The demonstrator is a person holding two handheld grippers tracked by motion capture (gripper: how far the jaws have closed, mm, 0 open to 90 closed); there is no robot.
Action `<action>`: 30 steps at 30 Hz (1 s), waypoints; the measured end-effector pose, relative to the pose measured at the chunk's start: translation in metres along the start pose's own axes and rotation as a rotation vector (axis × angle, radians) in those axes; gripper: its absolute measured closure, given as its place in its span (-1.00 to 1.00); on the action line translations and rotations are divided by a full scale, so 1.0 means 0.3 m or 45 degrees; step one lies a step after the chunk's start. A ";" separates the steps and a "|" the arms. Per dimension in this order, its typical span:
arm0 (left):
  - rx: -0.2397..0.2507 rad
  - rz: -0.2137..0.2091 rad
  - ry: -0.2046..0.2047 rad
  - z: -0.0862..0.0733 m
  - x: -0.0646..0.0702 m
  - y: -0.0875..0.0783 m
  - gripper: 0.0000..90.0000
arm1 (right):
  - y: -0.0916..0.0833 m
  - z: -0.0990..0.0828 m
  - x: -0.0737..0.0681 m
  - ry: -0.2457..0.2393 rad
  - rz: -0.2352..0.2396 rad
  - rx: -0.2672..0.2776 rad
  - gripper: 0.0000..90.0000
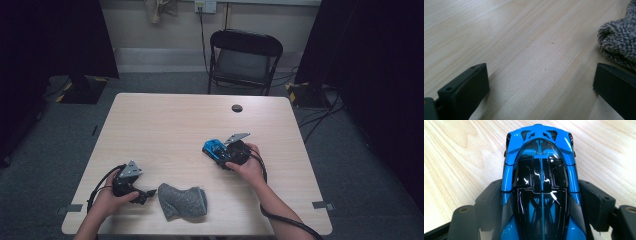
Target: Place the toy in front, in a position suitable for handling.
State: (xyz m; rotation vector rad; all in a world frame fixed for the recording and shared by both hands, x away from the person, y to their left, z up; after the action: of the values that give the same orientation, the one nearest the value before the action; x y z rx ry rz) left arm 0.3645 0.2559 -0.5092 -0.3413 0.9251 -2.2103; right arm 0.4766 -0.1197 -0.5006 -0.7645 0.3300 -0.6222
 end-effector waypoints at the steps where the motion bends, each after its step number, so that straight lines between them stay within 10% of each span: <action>1: 0.000 -0.001 0.000 0.000 0.000 0.000 -1.00 | 0.000 0.000 0.000 0.000 0.000 0.000 -0.43; 30: 0.000 0.001 0.004 0.002 0.000 0.002 -1.00 | -0.043 -0.048 -0.017 0.051 -0.056 0.024 -0.66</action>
State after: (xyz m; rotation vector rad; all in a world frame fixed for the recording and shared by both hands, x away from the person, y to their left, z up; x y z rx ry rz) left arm 0.3652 0.2554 -0.5092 -0.3374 0.9271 -2.2109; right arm 0.4605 -0.1315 -0.5008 -0.7435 0.3448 -0.6818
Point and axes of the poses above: each handheld gripper's, and its own axes: y roughly forward along the jaws, z roughly out of its top, x roughly to its right, the point moved 1 cm from there along y, roughly forward along the jaws, and after that the axes turned 3 degrees about z, right-handed, at the moved point
